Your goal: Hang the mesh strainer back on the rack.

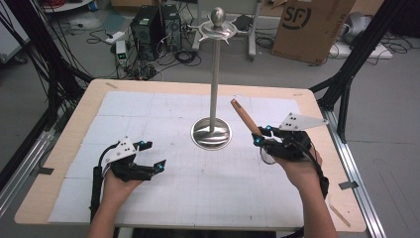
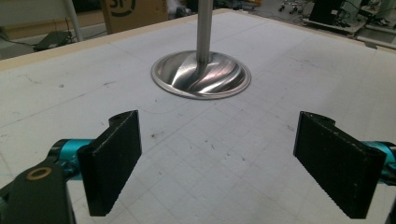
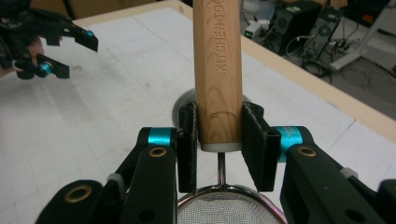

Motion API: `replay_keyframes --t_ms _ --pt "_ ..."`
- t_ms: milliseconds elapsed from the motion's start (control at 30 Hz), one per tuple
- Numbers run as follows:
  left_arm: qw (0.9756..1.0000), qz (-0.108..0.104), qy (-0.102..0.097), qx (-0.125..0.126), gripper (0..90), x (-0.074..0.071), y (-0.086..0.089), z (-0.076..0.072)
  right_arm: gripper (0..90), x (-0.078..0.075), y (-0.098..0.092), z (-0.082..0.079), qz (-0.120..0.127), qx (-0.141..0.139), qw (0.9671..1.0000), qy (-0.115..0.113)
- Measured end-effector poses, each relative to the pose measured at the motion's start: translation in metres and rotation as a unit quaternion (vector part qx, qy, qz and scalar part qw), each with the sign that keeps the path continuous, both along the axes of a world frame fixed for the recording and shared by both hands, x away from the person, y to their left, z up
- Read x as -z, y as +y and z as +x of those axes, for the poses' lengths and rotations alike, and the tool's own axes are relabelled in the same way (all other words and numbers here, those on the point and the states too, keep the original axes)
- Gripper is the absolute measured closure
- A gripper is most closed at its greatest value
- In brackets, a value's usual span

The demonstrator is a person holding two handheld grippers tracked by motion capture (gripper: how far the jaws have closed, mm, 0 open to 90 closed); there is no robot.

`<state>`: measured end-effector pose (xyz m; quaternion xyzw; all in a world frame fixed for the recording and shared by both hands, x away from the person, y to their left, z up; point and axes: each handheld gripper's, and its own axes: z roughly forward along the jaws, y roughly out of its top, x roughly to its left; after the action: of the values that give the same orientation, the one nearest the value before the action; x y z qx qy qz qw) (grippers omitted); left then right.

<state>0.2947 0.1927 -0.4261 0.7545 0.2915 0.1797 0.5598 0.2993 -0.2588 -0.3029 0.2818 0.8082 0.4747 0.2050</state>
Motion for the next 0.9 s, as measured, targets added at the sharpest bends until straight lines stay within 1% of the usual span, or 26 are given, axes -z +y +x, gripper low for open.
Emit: replay_keyframes --t_ms 67,133,200,233,367,467,533,600,633,700,767,900 --pt "1.0000 0.000 0.000 0.000 15.7 0.000 0.000 0.000 68.7 -0.005 0.000 0.001 0.000 -0.007 0.9999 -0.011" --pt "1.0000 0.001 0.000 0.001 15.7 0.000 0.000 0.000 68.7 -0.010 0.000 0.003 0.001 -0.008 0.9998 -0.020" --pt "1.0000 0.000 0.000 0.001 15.7 0.000 0.000 0.000 68.7 -0.015 -0.001 0.004 0.005 -0.009 0.9997 -0.023" --pt "1.0000 0.000 0.000 0.000 15.7 0.000 0.000 0.000 68.7 -0.017 -0.001 0.006 0.006 -0.011 0.9995 -0.030" --pt "1.0000 0.000 0.000 0.001 15.7 0.000 0.000 0.000 68.6 -0.027 -0.002 0.007 0.019 -0.011 0.9992 -0.035" --pt "1.0000 0.000 0.000 0.001 15.8 0.000 0.001 0.000 68.6 -0.034 -0.004 0.009 0.026 -0.014 0.9985 -0.047" --pt "1.0000 0.000 0.000 0.001 15.8 0.000 0.001 0.000 68.7 -0.039 -0.005 0.009 0.028 -0.013 0.9983 -0.050" --pt "1.0000 0.000 0.000 0.001 15.7 0.000 0.001 0.000 68.6 -0.044 -0.007 0.011 0.032 -0.014 0.9978 -0.057" --pt "1.0000 0.000 0.000 0.001 15.7 0.000 0.001 0.000 68.6 -0.046 -0.008 0.011 0.034 -0.008 0.9978 -0.056" --pt "1.0000 0.000 0.000 0.001 15.7 0.000 0.001 0.000 68.6 -0.050 -0.009 0.013 0.036 -0.009 0.9974 -0.061" --pt "1.0000 0.001 0.000 0.001 15.7 0.000 0.001 0.001 68.6 -0.054 -0.009 0.014 0.041 -0.011 0.9972 -0.061" --pt "1.0000 0.002 0.001 0.001 15.7 0.000 0.001 0.001 68.6 -0.063 -0.009 0.016 0.044 -0.010 0.9963 -0.074"
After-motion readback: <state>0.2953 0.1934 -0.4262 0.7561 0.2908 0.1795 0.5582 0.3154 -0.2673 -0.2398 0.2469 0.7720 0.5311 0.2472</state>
